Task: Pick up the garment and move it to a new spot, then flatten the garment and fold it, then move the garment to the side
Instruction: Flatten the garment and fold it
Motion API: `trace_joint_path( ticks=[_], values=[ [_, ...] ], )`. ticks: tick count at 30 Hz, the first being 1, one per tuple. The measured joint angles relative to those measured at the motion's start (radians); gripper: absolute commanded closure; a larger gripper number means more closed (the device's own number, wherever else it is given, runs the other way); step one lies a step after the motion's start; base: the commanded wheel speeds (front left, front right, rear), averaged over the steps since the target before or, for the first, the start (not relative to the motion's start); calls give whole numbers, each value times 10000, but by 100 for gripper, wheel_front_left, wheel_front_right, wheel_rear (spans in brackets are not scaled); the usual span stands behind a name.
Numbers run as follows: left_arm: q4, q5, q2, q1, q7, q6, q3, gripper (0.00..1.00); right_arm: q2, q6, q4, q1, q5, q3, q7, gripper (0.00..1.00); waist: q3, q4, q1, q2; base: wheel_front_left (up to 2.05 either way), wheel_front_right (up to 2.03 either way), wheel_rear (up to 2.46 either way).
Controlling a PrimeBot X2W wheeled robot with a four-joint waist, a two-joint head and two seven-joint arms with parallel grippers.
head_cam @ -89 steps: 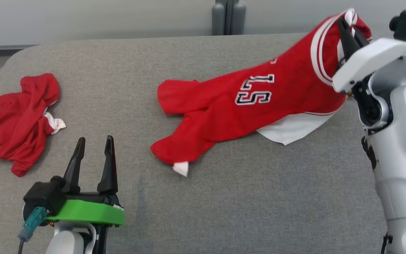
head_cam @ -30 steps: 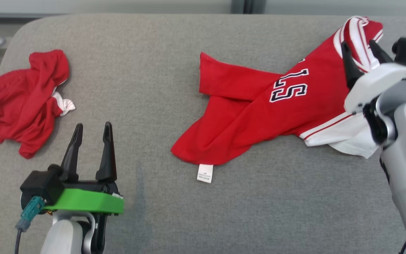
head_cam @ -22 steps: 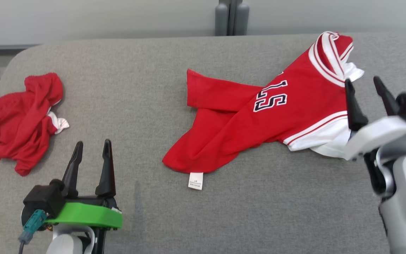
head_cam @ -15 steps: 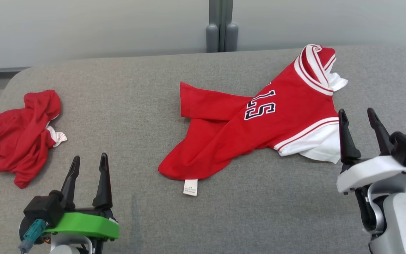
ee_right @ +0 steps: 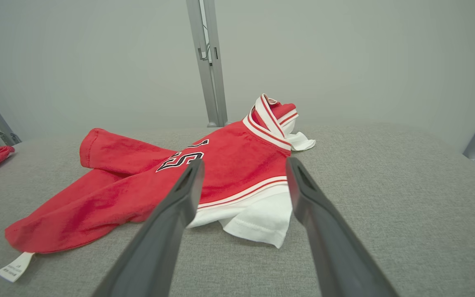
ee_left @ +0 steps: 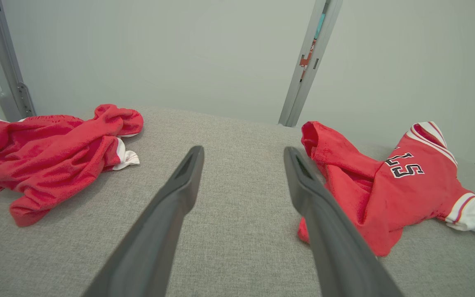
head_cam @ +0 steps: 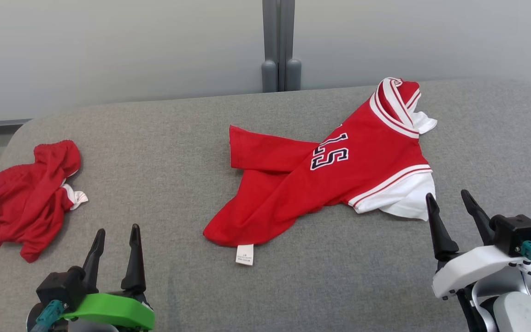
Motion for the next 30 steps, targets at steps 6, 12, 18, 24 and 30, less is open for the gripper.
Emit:
trace_joint_path(
  ticks=[6, 12, 18, 24, 30],
  values=[
    [213, 4, -2, 1, 0, 0, 35, 0, -17, 0, 36, 23, 42, 270, -132, 0, -17, -30, 0, 0, 0, 0, 0],
    [276, 15, -4, 1, 0, 0, 54, 0, 48, 0, 40, 44, 134, 278, -128, 0, 4, -36, 0, 0, 0, 0, 0],
    [203, 15, -4, 1, 2, 0, 115, 0, 111, 0, 13, 38, 153, 222, -67, 0, 80, -118, 0, 0, 0, 0, 0],
    [470, -8, 10, -118, 138, 0, -282, 0, 244, 0, 245, -114, 238, 115, 159, 0, 277, -202, 0, 0, 0, 0, 0],
    [1377, -472, -27, -841, 1475, 0, -1081, 0, 280, 6, 1087, -584, 267, 4, 940, 0, 434, -400, 0, 0, 0, 0, 0]
  ],
)
